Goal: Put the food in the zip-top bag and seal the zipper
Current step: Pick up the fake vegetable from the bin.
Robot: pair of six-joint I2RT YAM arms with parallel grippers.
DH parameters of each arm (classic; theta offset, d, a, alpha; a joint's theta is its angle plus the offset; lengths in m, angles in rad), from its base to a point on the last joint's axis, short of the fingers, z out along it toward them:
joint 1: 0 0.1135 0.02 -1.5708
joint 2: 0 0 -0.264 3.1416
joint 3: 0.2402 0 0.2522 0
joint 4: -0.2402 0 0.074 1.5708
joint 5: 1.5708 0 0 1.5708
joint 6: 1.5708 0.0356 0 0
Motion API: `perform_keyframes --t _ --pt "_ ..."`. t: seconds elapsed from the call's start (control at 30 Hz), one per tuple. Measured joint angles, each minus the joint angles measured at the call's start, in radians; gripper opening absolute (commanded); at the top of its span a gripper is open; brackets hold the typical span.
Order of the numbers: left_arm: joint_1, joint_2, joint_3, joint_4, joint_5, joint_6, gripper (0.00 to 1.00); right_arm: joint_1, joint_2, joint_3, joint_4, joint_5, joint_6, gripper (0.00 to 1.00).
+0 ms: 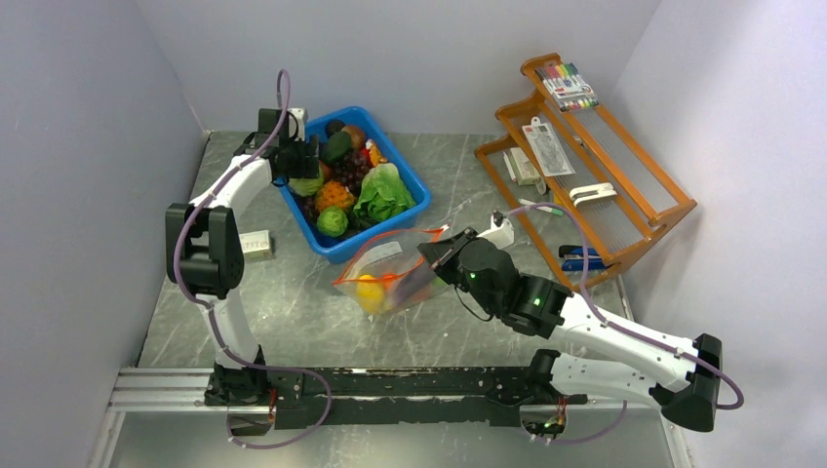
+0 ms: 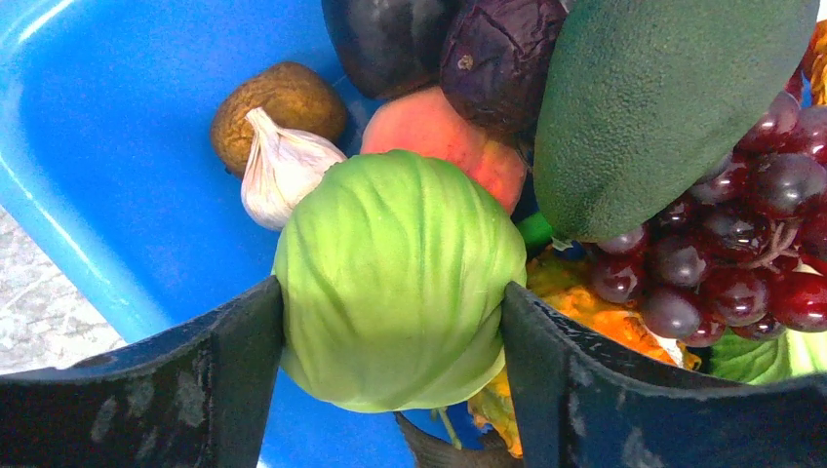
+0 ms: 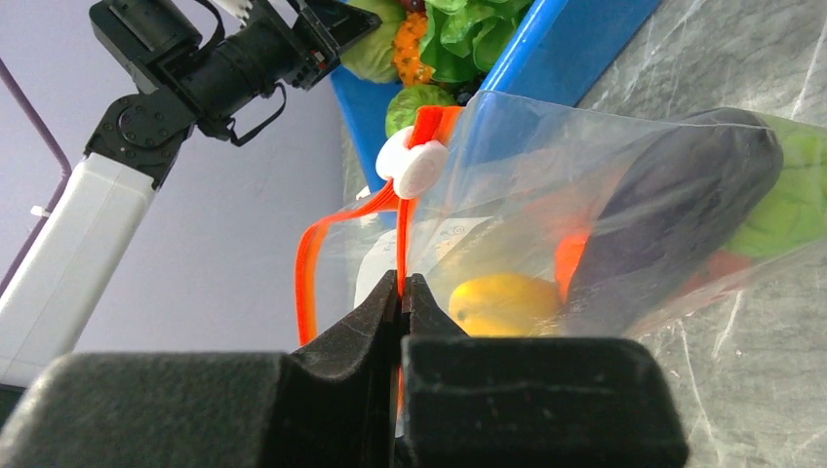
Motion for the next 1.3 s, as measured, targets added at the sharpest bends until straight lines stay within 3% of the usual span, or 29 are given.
perform_keyframes --t 0.23,0.8,1.03,1.3 --pt "-0.009 -0.023 -0.007 -0.018 -0.017 0.004 0.47 0.0 -0.001 -0.003 0.004 -0.003 0.0 0.0" --pt "-0.05 -0.249 -0.047 -0.061 -0.021 -0.012 0.39 0.0 0.005 -0.003 0.01 -0.006 -0.016 0.0" --pt "-0.05 -0.397 -0.111 -0.063 0.079 -0.044 0.38 0.0 0.029 -0.003 0.029 -0.006 -0.02 0.0" --pt "-0.05 -0.594 -0.258 -0.065 0.32 -0.095 0.36 0.0 0.04 -0.003 0.035 -0.003 -0.023 0.0"
